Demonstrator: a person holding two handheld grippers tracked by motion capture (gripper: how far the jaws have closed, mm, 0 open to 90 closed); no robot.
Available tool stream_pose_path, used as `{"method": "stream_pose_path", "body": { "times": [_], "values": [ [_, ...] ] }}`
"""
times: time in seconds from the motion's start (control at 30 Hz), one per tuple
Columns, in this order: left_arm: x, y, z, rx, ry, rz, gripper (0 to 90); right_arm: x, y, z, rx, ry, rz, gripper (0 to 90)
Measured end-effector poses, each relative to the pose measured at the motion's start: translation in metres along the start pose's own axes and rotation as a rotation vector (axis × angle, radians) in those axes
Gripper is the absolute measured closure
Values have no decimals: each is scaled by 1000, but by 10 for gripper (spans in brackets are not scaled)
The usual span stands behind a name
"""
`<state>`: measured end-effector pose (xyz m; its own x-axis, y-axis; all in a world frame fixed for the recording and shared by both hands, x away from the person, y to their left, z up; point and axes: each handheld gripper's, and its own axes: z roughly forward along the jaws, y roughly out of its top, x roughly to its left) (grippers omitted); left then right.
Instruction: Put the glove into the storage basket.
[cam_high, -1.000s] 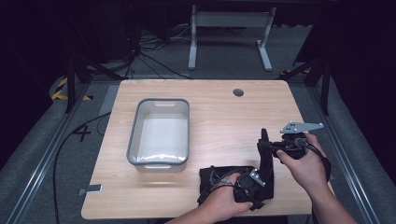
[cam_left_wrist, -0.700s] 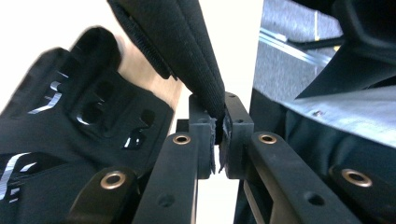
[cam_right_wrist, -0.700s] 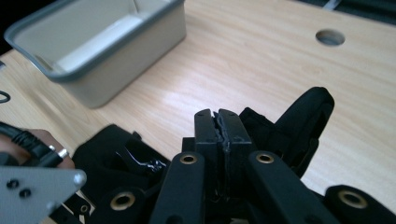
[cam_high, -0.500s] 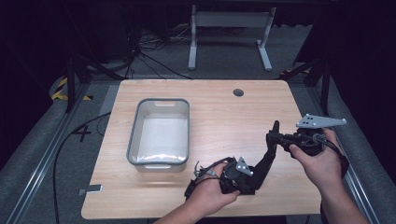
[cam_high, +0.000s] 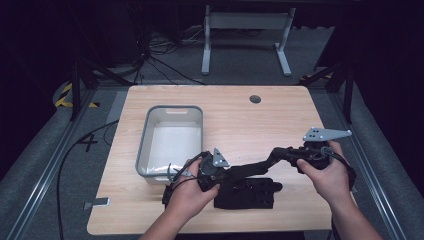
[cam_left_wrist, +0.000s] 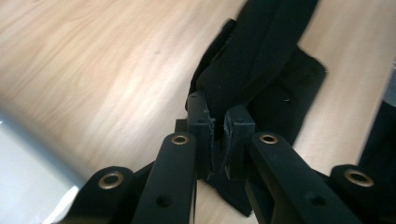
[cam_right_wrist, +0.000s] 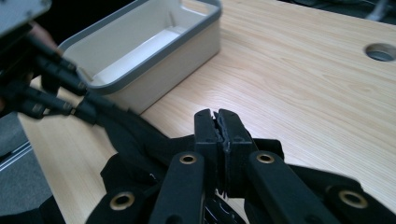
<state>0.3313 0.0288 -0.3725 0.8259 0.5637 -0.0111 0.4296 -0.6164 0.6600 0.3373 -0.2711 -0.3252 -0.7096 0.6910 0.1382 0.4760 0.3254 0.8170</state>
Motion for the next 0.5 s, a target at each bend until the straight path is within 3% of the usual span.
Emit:
{"method": "stream_pose_path", "body": {
  "times": [0.1, 0.4, 0.5],
  "values": [
    [4, -2, 2, 5, 25, -7, 841, 2, -6, 6, -10, 8, -9, 877],
    [5, -6, 14, 44, 79, 27, 834, -1, -35, 23, 71, 27, 11, 877],
    [7, -5, 12, 41, 91, 27, 835, -1, -38, 25, 65, 27, 4, 877]
  ]
}}
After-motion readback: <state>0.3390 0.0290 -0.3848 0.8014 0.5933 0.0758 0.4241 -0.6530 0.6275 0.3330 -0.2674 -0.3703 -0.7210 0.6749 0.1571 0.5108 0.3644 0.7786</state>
